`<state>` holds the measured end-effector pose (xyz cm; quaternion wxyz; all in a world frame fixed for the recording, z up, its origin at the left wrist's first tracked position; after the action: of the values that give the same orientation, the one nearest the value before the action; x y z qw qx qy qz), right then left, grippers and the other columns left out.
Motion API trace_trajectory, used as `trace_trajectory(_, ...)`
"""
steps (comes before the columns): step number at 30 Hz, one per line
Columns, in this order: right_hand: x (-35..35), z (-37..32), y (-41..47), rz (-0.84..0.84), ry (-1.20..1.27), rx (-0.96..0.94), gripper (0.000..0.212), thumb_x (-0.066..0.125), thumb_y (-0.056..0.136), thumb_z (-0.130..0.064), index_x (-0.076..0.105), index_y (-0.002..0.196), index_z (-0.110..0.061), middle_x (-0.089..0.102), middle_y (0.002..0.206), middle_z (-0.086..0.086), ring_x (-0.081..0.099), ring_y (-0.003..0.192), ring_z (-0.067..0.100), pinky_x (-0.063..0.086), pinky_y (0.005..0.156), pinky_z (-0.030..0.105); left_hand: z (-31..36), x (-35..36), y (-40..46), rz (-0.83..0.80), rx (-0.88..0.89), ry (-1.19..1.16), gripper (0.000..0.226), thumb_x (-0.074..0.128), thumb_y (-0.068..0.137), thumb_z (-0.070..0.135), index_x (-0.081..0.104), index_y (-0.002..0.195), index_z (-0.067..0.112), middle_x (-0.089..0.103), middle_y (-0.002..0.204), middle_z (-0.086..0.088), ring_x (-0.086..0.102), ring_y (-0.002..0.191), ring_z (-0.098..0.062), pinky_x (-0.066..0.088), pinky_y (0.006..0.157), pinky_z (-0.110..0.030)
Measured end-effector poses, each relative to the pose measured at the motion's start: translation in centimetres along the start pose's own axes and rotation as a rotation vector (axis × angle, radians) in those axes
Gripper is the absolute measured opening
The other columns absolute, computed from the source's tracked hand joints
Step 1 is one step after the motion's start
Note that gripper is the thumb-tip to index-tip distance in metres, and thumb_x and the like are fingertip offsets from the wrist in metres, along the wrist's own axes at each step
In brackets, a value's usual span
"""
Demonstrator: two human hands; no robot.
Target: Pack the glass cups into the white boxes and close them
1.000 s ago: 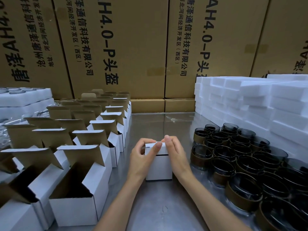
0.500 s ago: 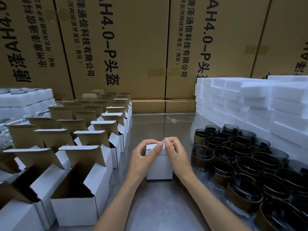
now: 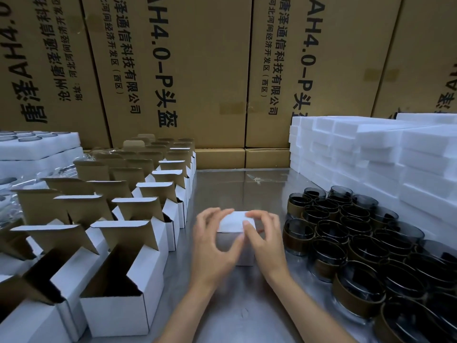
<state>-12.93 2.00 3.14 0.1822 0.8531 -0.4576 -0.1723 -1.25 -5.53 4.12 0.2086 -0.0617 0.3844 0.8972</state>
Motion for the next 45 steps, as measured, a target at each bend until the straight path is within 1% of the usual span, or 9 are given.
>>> trace_trajectory(3,0.1,0.6,0.4,0.034,-0.069,0.053,0.014,0.061,0.089,-0.025,0.061,0.101,-0.034,0.054,0.103,-0.011,0.053,0.088,-0.006,0.039,0.076,0.010,0.0,0.9,-0.2,-0.089,0.126,0.256,0.041,0.067,0.075,0.025,0.063,0.116,0.030,0.047,0.117,0.020,0.040,0.118,-0.006,0.018,0.099,0.000)
trace_trajectory(7,1.0,1.1,1.3,0.101,-0.051,0.117,0.016,0.055,0.092,-0.032,0.051,0.107,-0.034,0.058,0.110,-0.013,0.055,0.095,-0.003,0.038,0.075,0.011,-1.8,2.2,2.6,-0.088,0.068,0.347,0.041,0.068,0.083,0.012,0.062,0.123,0.022,0.054,0.129,0.008,0.042,0.127,-0.012,0.023,0.106,-0.011)
trace_trajectory(10,2.0,2.3,2.6,0.109,-0.100,0.205,0.016,0.052,0.093,-0.024,0.051,0.108,-0.030,0.058,0.112,-0.008,0.053,0.097,0.007,0.037,0.078,0.023,-3.9,3.8,6.4,-0.126,-0.013,0.480,0.044,0.060,0.090,0.019,0.052,0.134,0.025,0.045,0.143,0.008,0.032,0.137,-0.014,0.018,0.110,-0.020)
trace_trajectory(14,3.4,4.2,4.8,0.046,-0.269,0.315,0.014,0.049,0.090,-0.021,0.055,0.086,-0.034,0.065,0.098,-0.007,0.058,0.090,0.017,0.045,0.076,0.032,-8.0,6.8,12.0,-0.279,-0.030,0.847,0.057,0.049,0.098,0.031,0.023,0.149,0.028,0.021,0.157,0.007,0.012,0.146,-0.020,0.010,0.117,-0.037)
trace_trajectory(23,5.9,6.5,10.5,-0.094,-0.511,0.421,0.010,0.047,0.088,-0.030,0.056,0.088,-0.036,0.068,0.102,-0.009,0.060,0.103,0.018,0.044,0.081,0.026,-17.7,11.6,23.0,-0.469,-0.128,1.051,0.077,0.030,0.095,0.061,-0.004,0.153,0.024,-0.013,0.160,0.000,-0.012,0.147,-0.025,0.000,0.118,-0.042)
trace_trajectory(29,6.9,7.4,12.3,-0.126,-0.573,0.423,0.011,0.045,0.087,-0.035,0.054,0.093,-0.036,0.068,0.101,-0.014,0.061,0.103,0.013,0.044,0.079,0.024,-21.6,12.3,28.0,-0.469,-0.202,1.157,0.085,0.034,0.091,0.066,-0.007,0.152,0.024,0.000,0.160,-0.003,0.010,0.143,-0.029,0.011,0.116,-0.043)
trace_trajectory(34,7.1,7.7,12.3,-0.116,-0.595,0.429,0.013,0.046,0.085,-0.041,0.053,0.096,-0.037,0.068,0.100,-0.014,0.061,0.104,0.013,0.044,0.080,0.023,-23.3,12.5,29.9,-0.501,-0.280,1.128,0.098,0.043,0.085,0.070,-0.014,0.151,0.025,-0.002,0.161,-0.003,0.001,0.147,-0.030,0.007,0.117,-0.044)
trace_trajectory(40,7.3,7.7,12.4,-0.138,-0.629,0.430,0.015,0.046,0.086,-0.042,0.051,0.099,-0.037,0.066,0.105,-0.012,0.060,0.107,0.013,0.044,0.081,0.022,-22.7,13.2,29.5,-0.365,0.021,1.150,0.077,0.041,0.089,0.060,0.005,0.151,0.031,0.015,0.156,-0.005,0.020,0.139,-0.029,0.018,0.114,-0.041)
trace_trajectory(45,7.4,7.9,12.6,-0.144,-0.649,0.438,0.019,0.045,0.085,-0.043,0.051,0.102,-0.035,0.066,0.106,-0.014,0.060,0.107,0.009,0.044,0.082,0.019,-23.6,14.2,31.1,-0.468,-0.163,1.172,0.085,0.035,0.089,0.068,-0.005,0.152,0.026,0.004,0.160,-0.005,0.012,0.144,-0.030,0.011,0.117,-0.042)
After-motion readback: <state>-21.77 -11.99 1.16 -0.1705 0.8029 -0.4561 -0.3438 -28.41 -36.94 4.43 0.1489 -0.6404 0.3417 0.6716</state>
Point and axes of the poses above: each hand's wrist, its own y-axis towards the middle knuckle, its own x-axis out of the palm, z = x × y, the point moved 6 cm from there along y, towards the middle knuckle
